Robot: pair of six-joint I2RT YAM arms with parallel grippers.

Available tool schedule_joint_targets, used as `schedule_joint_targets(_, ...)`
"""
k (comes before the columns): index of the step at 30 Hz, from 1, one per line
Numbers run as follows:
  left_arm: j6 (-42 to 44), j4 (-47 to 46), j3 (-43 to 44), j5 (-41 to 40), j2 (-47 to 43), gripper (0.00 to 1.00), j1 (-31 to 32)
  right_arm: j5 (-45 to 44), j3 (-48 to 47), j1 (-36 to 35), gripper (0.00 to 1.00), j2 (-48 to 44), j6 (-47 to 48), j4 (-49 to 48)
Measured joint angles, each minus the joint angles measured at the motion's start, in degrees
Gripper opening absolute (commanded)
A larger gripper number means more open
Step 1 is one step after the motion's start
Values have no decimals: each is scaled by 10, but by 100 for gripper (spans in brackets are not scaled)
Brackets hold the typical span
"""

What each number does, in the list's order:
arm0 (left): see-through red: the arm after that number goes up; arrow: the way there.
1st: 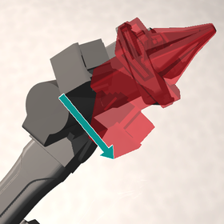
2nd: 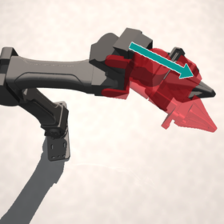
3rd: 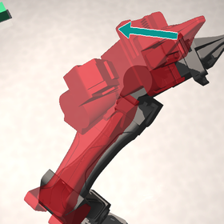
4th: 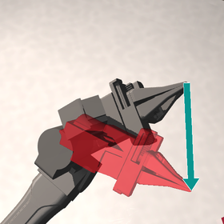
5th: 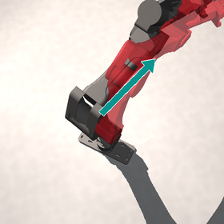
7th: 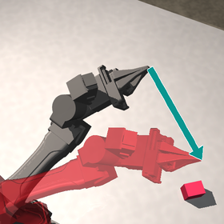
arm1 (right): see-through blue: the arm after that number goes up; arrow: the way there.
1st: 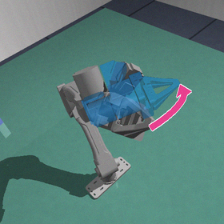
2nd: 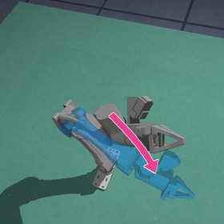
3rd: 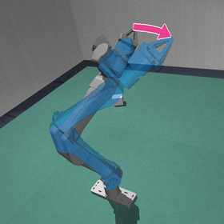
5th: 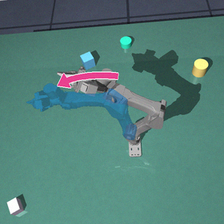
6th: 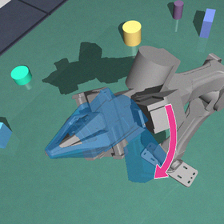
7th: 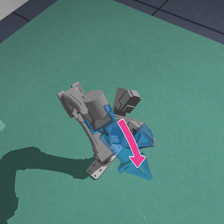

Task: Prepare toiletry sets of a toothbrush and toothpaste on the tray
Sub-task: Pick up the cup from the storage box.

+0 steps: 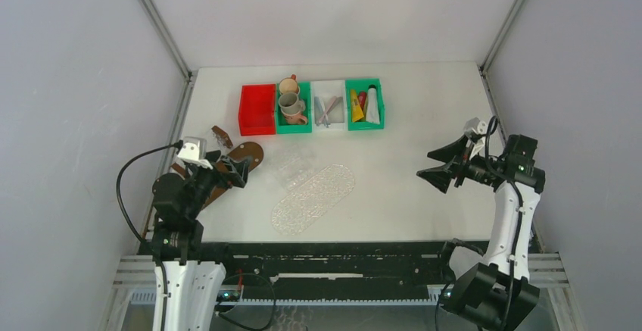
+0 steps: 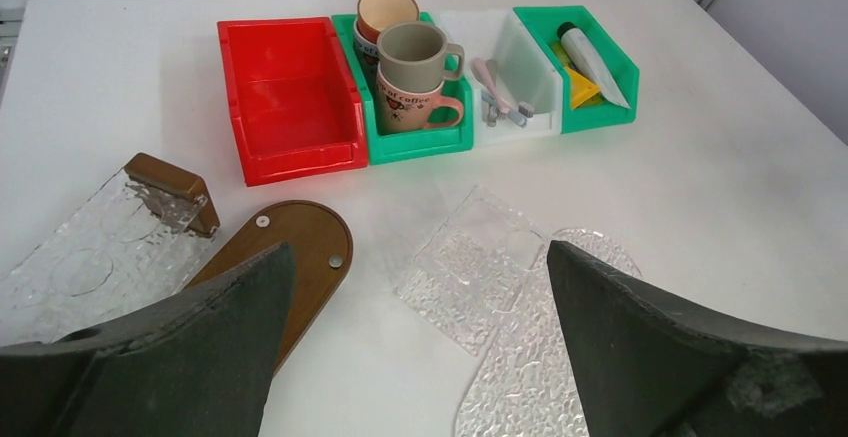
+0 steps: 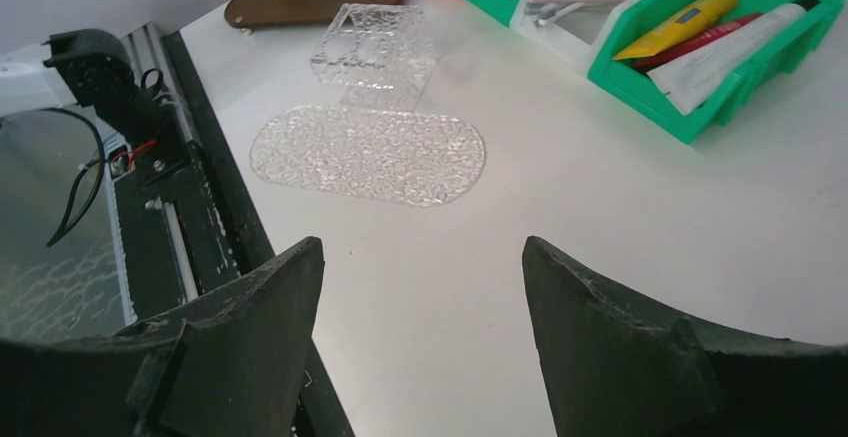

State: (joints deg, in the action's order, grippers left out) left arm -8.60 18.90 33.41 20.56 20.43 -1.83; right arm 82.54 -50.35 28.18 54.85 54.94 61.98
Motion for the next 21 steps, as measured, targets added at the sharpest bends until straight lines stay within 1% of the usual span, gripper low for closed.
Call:
schedule_joint_targets(7, -12, -3, 0, -7, 1, 100, 5, -34, 0, -53, 80, 0, -42, -42)
schedule_joint_targets(14, -23, -8, 0, -6, 9, 100, 10, -80, 0, -94, 80, -2, -106, -92)
schedule_joint_targets(17, -38, -16, 0, 12, 17, 100, 11, -94, 0, -102, 80, -8, -128, -107)
schedule_joint_targets(21, -97, -55, 0, 54, 36, 100, 11, -104, 0, -104, 80, -21, -150, -122)
